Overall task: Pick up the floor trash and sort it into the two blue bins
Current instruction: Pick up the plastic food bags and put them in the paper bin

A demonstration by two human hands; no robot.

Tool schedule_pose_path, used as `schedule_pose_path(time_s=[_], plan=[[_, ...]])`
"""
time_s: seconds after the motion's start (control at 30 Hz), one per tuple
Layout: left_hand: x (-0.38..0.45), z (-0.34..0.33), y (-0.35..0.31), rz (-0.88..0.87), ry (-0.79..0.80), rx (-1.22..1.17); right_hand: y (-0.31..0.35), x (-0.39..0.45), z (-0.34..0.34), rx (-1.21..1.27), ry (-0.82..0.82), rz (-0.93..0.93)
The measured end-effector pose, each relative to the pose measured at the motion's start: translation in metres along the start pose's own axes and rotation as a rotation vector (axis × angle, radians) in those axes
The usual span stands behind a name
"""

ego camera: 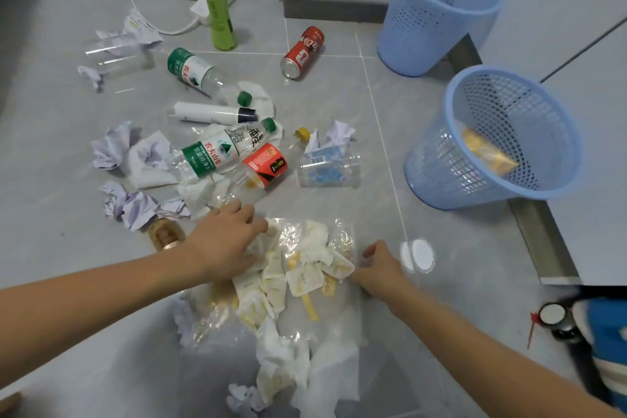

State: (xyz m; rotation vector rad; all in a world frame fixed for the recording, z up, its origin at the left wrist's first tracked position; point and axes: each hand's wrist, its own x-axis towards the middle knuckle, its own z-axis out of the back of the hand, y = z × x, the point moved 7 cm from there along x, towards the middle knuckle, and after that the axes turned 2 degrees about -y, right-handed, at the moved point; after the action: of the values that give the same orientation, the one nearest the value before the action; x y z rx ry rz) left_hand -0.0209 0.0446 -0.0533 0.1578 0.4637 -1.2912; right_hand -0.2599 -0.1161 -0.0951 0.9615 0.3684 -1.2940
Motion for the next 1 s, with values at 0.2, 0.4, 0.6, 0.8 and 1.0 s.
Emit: schedule_pose_path(time_s=[0.2,0.4,0.6,0.8,1.0], plan=[[0.02,0.014,-0.026,-0.266,-0.099,-0.1,0.02,-0.006,0.016,0.335,0.214,0.024],[0.044,0.017,-0.07,-0.483,-0.076,-0.231,0.051,-0.013,0.034,0.287,0.254,0.18],[0.045,0.012,-0.076,-0.489,-0.164,-0.18,0.065,-0.008,0.09,0.146,0.044,0.307],[0.039,0.006,-0.054,-0.358,-0.043,-0.159,0.099,-0.023,0.174,0.06,-0.143,0.475],[0.035,0.038,-0.034,-0.121,-0.161,-0.204,0.162,-0.067,0.22,-0.177,-0.29,0.758]])
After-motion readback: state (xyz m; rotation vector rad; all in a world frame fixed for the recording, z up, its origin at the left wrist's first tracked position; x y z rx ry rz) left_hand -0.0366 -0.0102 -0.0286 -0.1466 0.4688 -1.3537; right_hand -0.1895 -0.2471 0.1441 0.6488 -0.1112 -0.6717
